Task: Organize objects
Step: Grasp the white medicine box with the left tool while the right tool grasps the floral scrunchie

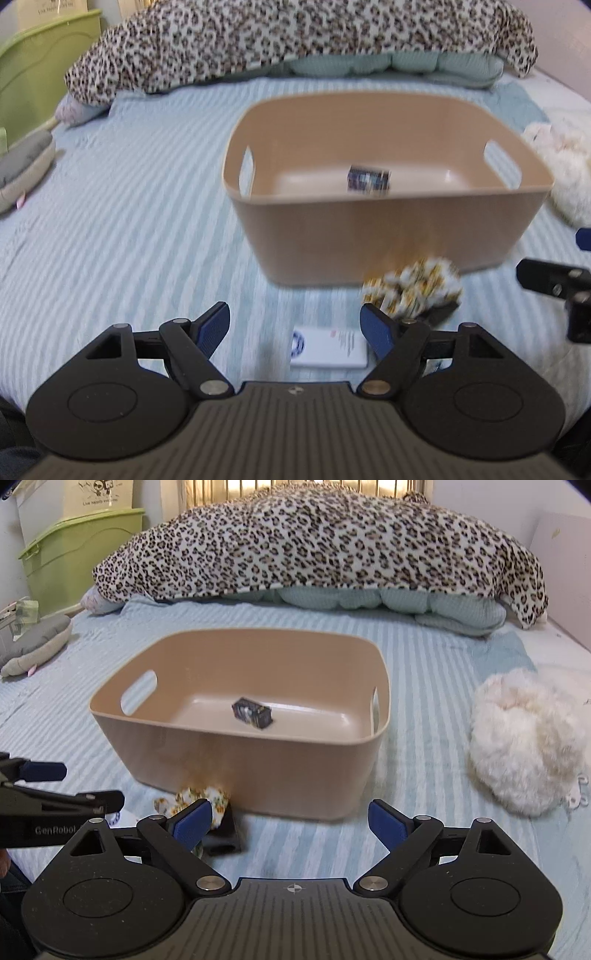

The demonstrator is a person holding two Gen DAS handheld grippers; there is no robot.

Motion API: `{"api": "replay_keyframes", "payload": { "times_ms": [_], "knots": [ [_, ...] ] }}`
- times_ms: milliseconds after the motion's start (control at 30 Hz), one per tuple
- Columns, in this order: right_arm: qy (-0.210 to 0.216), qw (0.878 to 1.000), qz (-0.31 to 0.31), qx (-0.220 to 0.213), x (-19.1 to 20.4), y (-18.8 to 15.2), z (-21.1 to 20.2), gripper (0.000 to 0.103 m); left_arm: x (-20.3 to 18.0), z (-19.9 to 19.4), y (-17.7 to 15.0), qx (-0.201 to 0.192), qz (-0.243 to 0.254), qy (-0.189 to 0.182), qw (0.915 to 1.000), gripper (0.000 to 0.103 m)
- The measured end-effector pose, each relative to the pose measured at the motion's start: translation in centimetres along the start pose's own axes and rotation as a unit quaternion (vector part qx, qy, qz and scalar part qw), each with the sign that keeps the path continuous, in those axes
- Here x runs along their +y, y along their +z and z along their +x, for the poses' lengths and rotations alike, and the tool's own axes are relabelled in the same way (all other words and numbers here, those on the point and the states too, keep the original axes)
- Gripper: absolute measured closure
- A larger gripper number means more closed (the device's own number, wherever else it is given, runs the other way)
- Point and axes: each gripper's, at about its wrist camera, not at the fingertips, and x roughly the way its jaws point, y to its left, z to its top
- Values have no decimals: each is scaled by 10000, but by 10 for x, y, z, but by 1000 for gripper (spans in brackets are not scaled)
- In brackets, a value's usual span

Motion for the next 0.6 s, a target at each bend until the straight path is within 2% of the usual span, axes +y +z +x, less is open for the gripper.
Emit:
{"api": "replay_keyframes", "payload": {
  "times_ms": [333,600],
  "knots": [
    [32,9993,34,359,4,-20,25,9,-1,35,-27,638,-26,-361,9973,25],
    [107,9987,87,490,7,-23,42,9,-6,43,-30,663,-23,-514,9965,23]
  ]
}}
